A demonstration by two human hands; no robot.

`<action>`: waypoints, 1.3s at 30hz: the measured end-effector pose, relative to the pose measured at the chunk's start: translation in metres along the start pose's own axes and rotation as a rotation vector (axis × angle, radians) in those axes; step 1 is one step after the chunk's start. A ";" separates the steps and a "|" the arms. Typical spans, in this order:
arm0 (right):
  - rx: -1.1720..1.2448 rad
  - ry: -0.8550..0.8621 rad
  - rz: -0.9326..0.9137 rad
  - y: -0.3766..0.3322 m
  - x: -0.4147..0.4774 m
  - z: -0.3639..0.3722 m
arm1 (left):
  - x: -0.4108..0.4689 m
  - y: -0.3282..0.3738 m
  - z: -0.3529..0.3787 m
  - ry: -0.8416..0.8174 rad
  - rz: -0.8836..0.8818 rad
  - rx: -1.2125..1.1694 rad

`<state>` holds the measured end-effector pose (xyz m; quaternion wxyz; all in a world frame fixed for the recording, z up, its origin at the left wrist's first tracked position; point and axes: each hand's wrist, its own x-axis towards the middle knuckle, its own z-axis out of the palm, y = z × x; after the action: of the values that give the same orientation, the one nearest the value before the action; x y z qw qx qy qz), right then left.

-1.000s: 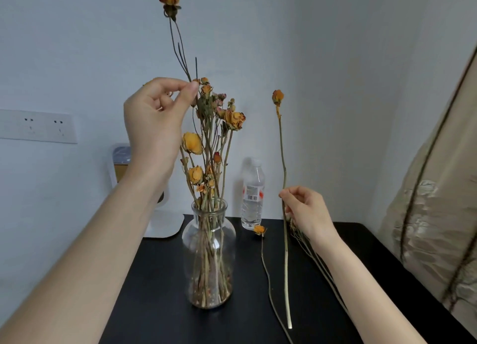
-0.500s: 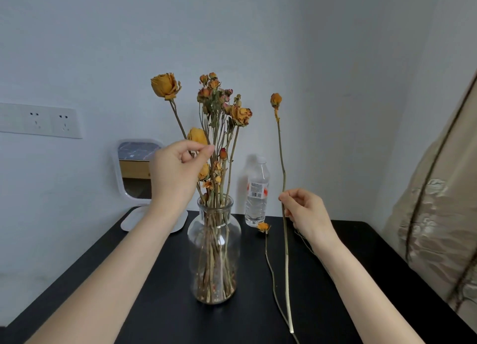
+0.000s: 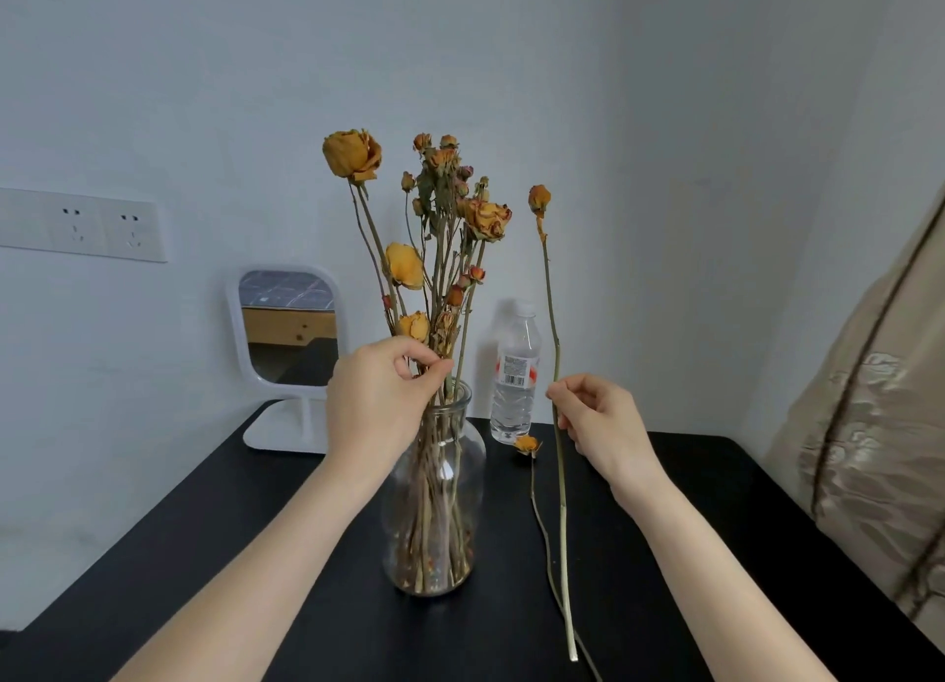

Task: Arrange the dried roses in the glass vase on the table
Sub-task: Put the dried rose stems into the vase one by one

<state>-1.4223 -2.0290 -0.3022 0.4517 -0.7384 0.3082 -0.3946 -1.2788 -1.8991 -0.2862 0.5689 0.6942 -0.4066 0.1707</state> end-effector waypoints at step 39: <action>0.529 0.235 -0.474 -0.118 0.036 0.008 | -0.011 -0.068 0.012 -0.540 -0.419 -0.367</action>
<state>-1.3858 -2.0073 -0.1865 0.4847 -0.5967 0.0659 -0.6361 -1.2367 -1.9048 -0.3424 0.5788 0.6686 -0.4150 -0.2136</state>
